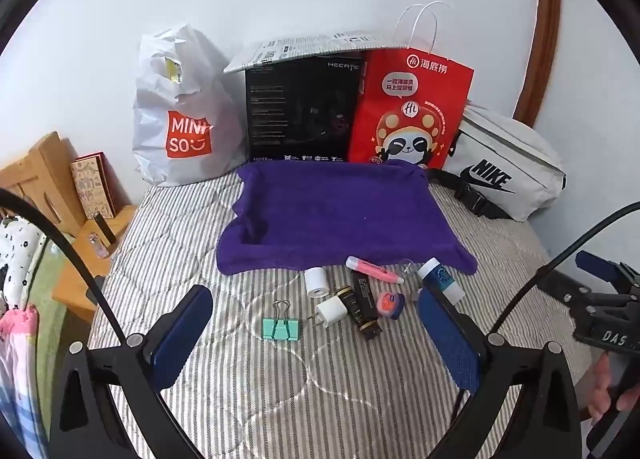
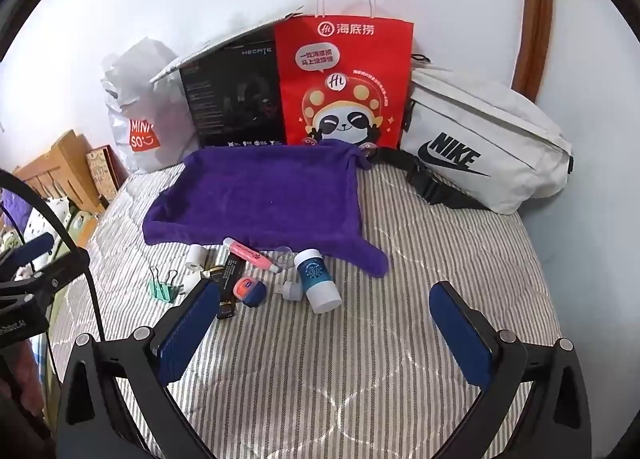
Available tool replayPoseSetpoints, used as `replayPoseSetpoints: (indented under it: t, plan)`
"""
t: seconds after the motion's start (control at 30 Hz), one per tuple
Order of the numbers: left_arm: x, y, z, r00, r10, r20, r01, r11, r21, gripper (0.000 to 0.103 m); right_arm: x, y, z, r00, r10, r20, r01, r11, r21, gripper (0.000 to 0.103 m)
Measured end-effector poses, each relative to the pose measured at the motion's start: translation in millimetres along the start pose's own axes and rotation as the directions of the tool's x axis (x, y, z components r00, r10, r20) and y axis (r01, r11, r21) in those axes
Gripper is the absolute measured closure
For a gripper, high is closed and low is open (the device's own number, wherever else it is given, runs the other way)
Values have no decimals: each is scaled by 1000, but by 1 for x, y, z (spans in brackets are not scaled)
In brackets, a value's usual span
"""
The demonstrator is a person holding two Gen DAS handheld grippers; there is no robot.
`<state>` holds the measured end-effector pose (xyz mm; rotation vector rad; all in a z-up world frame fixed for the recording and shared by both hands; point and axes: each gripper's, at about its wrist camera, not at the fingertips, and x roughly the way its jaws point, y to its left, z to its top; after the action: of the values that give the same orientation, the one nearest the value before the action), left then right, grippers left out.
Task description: Organize rigid objects
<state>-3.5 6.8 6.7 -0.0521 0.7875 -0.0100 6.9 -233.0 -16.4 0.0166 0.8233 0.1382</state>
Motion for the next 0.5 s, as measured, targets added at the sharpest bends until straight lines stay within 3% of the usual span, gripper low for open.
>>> replayPoseSetpoints:
  t: [0.5]
  plan:
    - [2, 0, 3, 999, 38, -14, -38, 999, 29, 0, -10, -7, 3, 1000, -14, 16, 14, 1000, 12, 0]
